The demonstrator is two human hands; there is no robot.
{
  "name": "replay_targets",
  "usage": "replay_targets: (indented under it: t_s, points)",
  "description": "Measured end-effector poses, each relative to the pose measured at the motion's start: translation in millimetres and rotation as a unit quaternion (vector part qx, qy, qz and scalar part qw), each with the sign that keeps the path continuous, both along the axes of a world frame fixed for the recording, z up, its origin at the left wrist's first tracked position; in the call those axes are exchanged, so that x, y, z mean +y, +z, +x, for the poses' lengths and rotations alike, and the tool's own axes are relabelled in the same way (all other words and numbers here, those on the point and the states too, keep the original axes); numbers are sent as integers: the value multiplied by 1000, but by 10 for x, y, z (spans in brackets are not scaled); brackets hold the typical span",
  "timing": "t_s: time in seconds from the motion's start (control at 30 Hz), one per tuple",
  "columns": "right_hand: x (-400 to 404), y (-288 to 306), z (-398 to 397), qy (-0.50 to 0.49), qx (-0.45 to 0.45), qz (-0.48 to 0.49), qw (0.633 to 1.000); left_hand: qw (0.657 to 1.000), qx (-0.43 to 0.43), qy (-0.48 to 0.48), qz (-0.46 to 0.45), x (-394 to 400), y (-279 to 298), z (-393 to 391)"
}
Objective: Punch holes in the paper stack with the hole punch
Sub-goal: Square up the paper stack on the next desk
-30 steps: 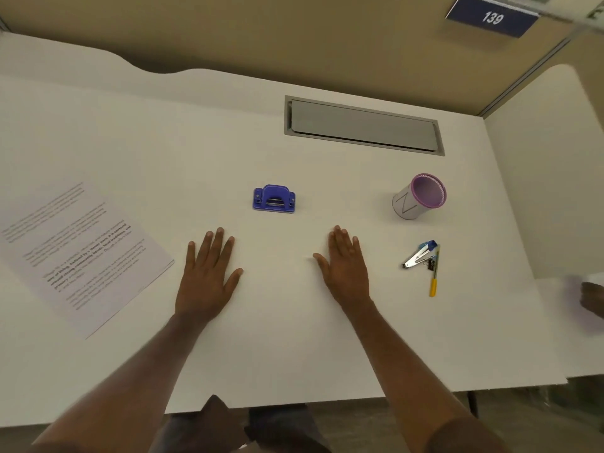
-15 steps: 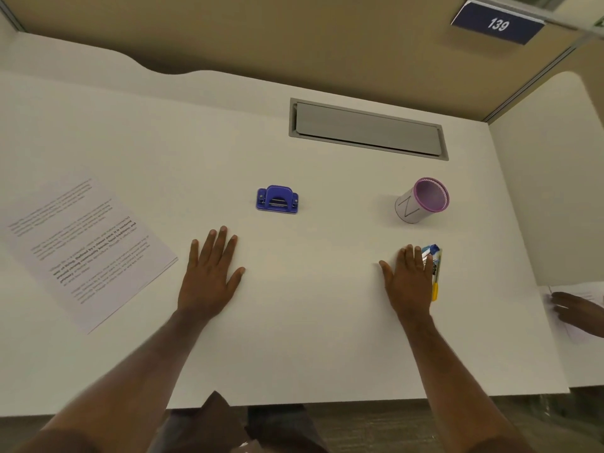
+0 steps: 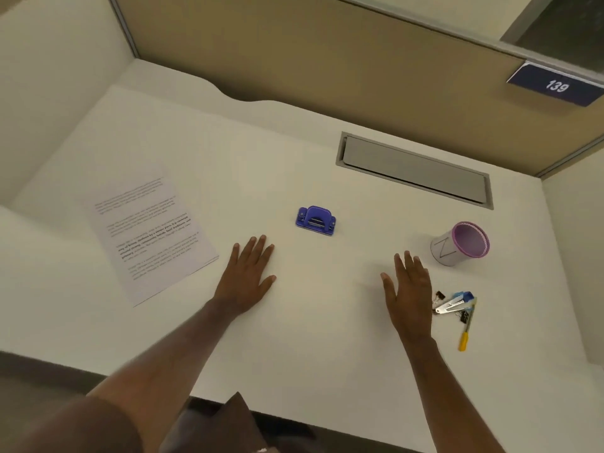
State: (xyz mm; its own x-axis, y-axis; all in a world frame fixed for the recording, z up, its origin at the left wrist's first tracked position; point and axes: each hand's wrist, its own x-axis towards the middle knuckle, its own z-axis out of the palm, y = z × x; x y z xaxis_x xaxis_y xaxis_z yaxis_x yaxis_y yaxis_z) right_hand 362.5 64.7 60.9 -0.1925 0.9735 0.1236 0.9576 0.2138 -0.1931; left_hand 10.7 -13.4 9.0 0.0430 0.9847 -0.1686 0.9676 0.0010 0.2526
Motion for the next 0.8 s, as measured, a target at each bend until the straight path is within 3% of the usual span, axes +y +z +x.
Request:
replay_targets:
  t_s: [0.3,0.57,0.8]
  points:
    - [222,166,-1147,170,83,15,982,990,-62,91,87,-236,349,-202]
    - [80,233,-2226,250,116,-22,961,966,-61,162,191,-487,596,-994]
    - [-272,260,-3003,256,97,-99,957,955,-5,250,158,-724,542,-1879]
